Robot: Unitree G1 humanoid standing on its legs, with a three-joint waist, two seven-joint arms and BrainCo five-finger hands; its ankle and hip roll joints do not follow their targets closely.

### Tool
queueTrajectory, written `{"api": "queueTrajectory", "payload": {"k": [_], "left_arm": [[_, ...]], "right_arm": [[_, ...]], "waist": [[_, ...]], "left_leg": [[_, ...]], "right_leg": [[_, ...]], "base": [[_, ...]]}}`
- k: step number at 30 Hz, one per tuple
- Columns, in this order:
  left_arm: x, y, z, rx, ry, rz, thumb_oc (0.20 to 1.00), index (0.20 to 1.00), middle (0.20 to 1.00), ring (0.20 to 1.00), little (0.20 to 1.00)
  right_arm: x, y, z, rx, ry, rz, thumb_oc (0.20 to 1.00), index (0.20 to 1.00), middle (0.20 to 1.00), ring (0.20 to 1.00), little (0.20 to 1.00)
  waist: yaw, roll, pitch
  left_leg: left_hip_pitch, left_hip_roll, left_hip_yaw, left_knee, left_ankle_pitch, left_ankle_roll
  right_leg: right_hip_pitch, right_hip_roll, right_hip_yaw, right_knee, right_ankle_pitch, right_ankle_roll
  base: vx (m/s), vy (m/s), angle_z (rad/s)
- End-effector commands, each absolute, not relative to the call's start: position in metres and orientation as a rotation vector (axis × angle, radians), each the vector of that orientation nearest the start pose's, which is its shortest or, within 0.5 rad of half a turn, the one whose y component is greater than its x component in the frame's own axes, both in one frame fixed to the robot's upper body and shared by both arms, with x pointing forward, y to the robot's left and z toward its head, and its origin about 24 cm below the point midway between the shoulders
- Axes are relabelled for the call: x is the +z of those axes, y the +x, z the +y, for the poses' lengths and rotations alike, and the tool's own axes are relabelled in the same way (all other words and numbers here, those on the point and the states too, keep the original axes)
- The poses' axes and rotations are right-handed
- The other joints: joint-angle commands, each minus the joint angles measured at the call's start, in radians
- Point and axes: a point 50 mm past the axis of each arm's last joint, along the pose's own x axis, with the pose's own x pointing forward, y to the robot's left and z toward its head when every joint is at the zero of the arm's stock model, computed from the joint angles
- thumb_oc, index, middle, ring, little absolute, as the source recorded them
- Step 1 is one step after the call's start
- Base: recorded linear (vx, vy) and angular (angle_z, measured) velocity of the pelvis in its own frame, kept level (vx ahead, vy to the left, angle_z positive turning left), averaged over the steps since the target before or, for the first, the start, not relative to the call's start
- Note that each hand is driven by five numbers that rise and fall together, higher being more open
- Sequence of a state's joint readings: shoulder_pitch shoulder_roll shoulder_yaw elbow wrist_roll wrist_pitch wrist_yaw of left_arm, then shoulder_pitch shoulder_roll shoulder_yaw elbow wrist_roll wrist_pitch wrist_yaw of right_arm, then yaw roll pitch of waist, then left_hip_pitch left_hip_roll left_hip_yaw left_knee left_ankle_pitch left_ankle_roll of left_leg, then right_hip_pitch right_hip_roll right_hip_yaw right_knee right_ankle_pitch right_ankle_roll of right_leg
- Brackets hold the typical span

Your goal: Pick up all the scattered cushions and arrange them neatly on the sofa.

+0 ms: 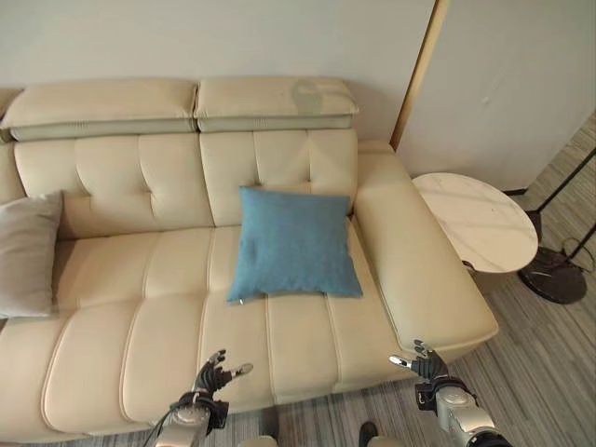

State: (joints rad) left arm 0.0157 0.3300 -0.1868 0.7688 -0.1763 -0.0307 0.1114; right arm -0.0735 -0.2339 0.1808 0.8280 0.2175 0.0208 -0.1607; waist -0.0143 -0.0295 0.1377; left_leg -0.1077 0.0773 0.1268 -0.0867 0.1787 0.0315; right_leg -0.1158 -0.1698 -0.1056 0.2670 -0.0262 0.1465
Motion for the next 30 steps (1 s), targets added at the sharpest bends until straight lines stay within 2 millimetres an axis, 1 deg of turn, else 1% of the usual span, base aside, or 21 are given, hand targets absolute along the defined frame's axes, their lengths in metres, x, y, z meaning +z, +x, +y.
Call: {"api": "queueTrajectory", "payload": {"k": [1,2,3,5,6,7,8,10,11,12,14,16,17,18,20,21,23,24,25,27,30], "left_arm": [[-0.099,0.180,0.250,0.171,0.265,0.722,1.000,1.000,1.000,1.000,1.000],[-0.099,0.180,0.250,0.171,0.265,0.722,1.000,1.000,1.000,1.000,1.000],[-0.104,0.172,0.252,0.207,0.239,0.754,1.000,1.000,1.000,1.000,1.000],[-0.104,0.172,0.252,0.208,0.239,0.754,1.000,1.000,1.000,1.000,1.000],[-0.105,0.170,0.253,0.227,0.225,0.758,1.000,1.000,1.000,1.000,1.000],[-0.105,0.171,0.252,0.240,0.212,0.752,1.000,1.000,1.000,1.000,1.000],[-0.105,0.169,0.251,0.242,0.205,0.753,1.000,1.000,1.000,1.000,1.000],[-0.108,0.165,0.248,0.254,0.174,0.767,1.000,1.000,1.000,1.000,1.000],[-0.110,0.164,0.244,0.262,0.131,0.772,1.000,1.000,1.000,1.000,1.000],[-0.111,0.165,0.240,0.264,0.110,0.773,1.000,1.000,1.000,1.000,1.000],[-0.112,0.167,0.235,0.266,0.071,0.769,1.000,1.000,1.000,1.000,1.000],[-0.109,0.173,0.231,0.259,0.058,0.746,1.000,1.000,1.000,1.000,1.000],[-0.107,0.174,0.230,0.249,0.057,0.735,1.000,1.000,1.000,1.000,1.000],[-0.106,0.175,0.230,0.240,0.062,0.729,1.000,1.000,1.000,1.000,1.000],[-0.106,0.173,0.229,0.228,0.064,0.730,1.000,1.000,1.000,1.000,1.000],[-0.108,0.170,0.227,0.220,0.055,0.740,1.000,1.000,1.000,1.000,1.000],[-0.108,0.170,0.226,0.218,0.044,0.737,1.000,1.000,1.000,1.000,1.000],[-0.108,0.168,0.224,0.202,0.063,0.745,1.000,1.000,1.000,1.000,1.000],[-0.109,0.168,0.224,0.201,0.063,0.745,1.000,1.000,1.000,1.000,1.000],[-0.109,0.167,0.224,0.177,0.119,0.753,1.000,1.000,1.000,1.000,1.000],[-0.107,0.168,0.227,0.172,0.147,0.744,1.000,1.000,1.000,1.000,1.000]], "right_arm": [[-0.092,0.217,-0.211,-0.171,-0.144,0.655,1.000,1.000,1.000,1.000,1.000],[-0.092,0.217,-0.211,-0.171,-0.144,0.655,1.000,1.000,1.000,1.000,1.000],[-0.093,0.216,-0.208,-0.166,-0.137,0.662,1.000,1.000,1.000,1.000,1.000],[-0.093,0.216,-0.208,-0.166,-0.136,0.662,1.000,1.000,1.000,1.000,1.000],[-0.092,0.217,-0.206,-0.157,-0.143,0.658,1.000,1.000,1.000,1.000,1.000],[-0.090,0.219,-0.205,-0.153,-0.149,0.645,1.000,1.000,1.000,1.000,1.000],[-0.089,0.220,-0.203,-0.144,-0.156,0.642,1.000,1.000,1.000,1.000,1.000],[-0.088,0.219,-0.202,-0.132,-0.164,0.633,1.000,1.000,1.000,1.000,1.000],[-0.088,0.219,-0.203,-0.131,-0.166,0.629,1.000,1.000,1.000,1.000,1.000],[-0.087,0.218,-0.205,-0.134,-0.170,0.626,1.000,1.000,1.000,1.000,1.000],[-0.088,0.215,-0.209,-0.144,-0.176,0.628,1.000,1.000,1.000,1.000,1.000],[-0.090,0.211,-0.214,-0.164,-0.185,0.648,1.000,1.000,1.000,1.000,1.000],[-0.091,0.210,-0.213,-0.157,-0.185,0.653,1.000,1.000,1.000,1.000,1.000],[-0.092,0.209,-0.213,-0.154,-0.185,0.659,1.000,1.000,1.000,1.000,1.000],[-0.091,0.210,-0.212,-0.138,-0.187,0.656,1.000,1.000,1.000,1.000,1.000],[-0.090,0.212,-0.211,-0.123,-0.192,0.650,1.000,1.000,1.000,1.000,1.000],[-0.090,0.212,-0.212,-0.122,-0.194,0.649,1.000,1.000,1.000,1.000,1.000],[-0.092,0.207,-0.216,-0.143,-0.189,0.666,1.000,1.000,1.000,1.000,1.000],[-0.092,0.207,-0.217,-0.143,-0.190,0.667,1.000,1.000,1.000,1.000,1.000],[-0.092,0.207,-0.222,-0.179,-0.175,0.664,1.000,1.000,1.000,1.000,1.000],[-0.090,0.206,-0.224,-0.191,-0.163,0.652,1.000,1.000,1.000,1.000,1.000]], "waist": [[0.032,0.009,0.005],[0.033,0.011,0.003],[0.062,-0.008,-0.021],[0.061,-0.009,-0.021],[0.077,-0.013,-0.016],[0.086,-0.009,-0.020],[0.090,-0.010,-0.024],[0.093,0.005,-0.014],[0.088,0.027,0.006],[0.083,0.042,0.024],[0.069,0.056,0.046],[0.051,0.055,0.067],[0.043,0.049,0.069],[0.038,0.042,0.066],[0.031,0.025,0.058],[0.023,0.006,0.048],[0.011,0.007,0.028],[-0.005,0.024,0.000],[-0.004,0.025,0.000],[-0.020,0.037,-0.034],[-0.023,0.037,-0.051]], "left_leg": [[-0.007,-0.041,-0.024,0.041,-0.123,-0.015],[-0.010,-0.038,-0.024,0.042,-0.122,-0.015],[-0.086,-0.047,-0.012,0.079,-0.101,-0.019],[-0.086,-0.048,-0.012,0.081,-0.102,-0.019],[-0.106,-0.038,0.001,0.091,-0.089,-0.027],[-0.131,-0.030,0.015,0.100,-0.076,-0.038],[-0.142,-0.024,0.021,0.104,-0.066,-0.044],[-0.176,0.010,0.022,0.110,-0.008,-0.070],[-0.193,0.034,0.013,0.092,0.040,-0.104],[-0.199,0.047,0.006,0.079,0.064,-0.121],[-0.208,0.062,0.020,0.064,0.068,-0.130],[-0.216,0.076,0.066,0.095,0.044,-0.124],[-0.203,0.075,0.073,0.129,0.022,-0.118],[-0.193,0.069,0.060,0.169,-0.004,-0.111],[-0.168,0.045,0.015,0.254,-0.089,-0.093],[-0.131,0.020,-0.011,0.337,-0.178,-0.079],[-0.041,0.014,-0.010,0.312,-0.225,-0.071],[0.031,0.029,0.014,0.219,-0.206,-0.076],[0.036,0.029,0.015,0.212,-0.203,-0.076],[0.077,0.025,0.011,0.082,-0.173,-0.092],[0.107,0.017,0.008,0.036,-0.167,-0.093]], "right_leg": [[0.070,0.012,0.016,0.103,-0.042,0.006],[0.068,0.014,0.016,0.100,-0.038,0.005],[0.143,0.055,0.047,0.030,-0.083,-0.006],[0.144,0.054,0.047,0.029,-0.084,-0.006],[0.157,0.054,0.031,-0.001,-0.106,-0.022],[0.182,0.057,0.010,-0.068,-0.141,-0.030],[0.204,0.063,-0.001,-0.127,-0.149,-0.039],[0.216,0.103,0.014,-0.190,-0.167,-0.073],[0.214,0.137,0.011,-0.229,-0.165,-0.089],[0.208,0.153,0.005,-0.234,-0.160,-0.098],[0.203,0.164,-0.025,-0.241,-0.155,-0.101],[0.182,0.150,-0.050,-0.231,-0.141,-0.106],[0.174,0.140,-0.060,-0.229,-0.131,-0.105],[0.167,0.131,-0.066,-0.232,-0.117,-0.104],[0.150,0.108,-0.070,-0.236,-0.092,-0.103],[0.136,0.088,-0.073,-0.243,-0.076,-0.104],[0.125,0.086,-0.082,-0.248,-0.073,-0.099],[0.118,0.100,-0.099,-0.250,-0.071,-0.093],[0.119,0.100,-0.098,-0.251,-0.071,-0.093],[0.112,0.103,-0.114,-0.259,-0.059,-0.085],[0.120,0.103,-0.119,-0.278,-0.048,-0.077]], "base": [[-0.09,-0.058,0.18],[-0.29,-0.210,0.12],[-0.20,-0.151,0.02],[-0.15,-0.110,-0.06],[-0.19,-0.144,-0.20],[-0.25,-0.209,-0.25],[-0.24,-0.247,-0.45],[-0.32,-0.298,-0.72],[-0.43,-0.304,-0.43],[-0.42,-0.280,-0.05],[-0.34,-0.188,0.30],[-0.33,-0.134,0.53],[-0.26,-0.092,0.50],[-0.21,-0.072,0.49],[-0.20,-0.050,0.41],[-0.19,-0.025,0.33],[-0.09,0.047,0.32],[0.00,0.078,0.40],[0.02,0.088,0.43],[0.00,0.097,0.42],[0.01,0.086,0.63]]}}
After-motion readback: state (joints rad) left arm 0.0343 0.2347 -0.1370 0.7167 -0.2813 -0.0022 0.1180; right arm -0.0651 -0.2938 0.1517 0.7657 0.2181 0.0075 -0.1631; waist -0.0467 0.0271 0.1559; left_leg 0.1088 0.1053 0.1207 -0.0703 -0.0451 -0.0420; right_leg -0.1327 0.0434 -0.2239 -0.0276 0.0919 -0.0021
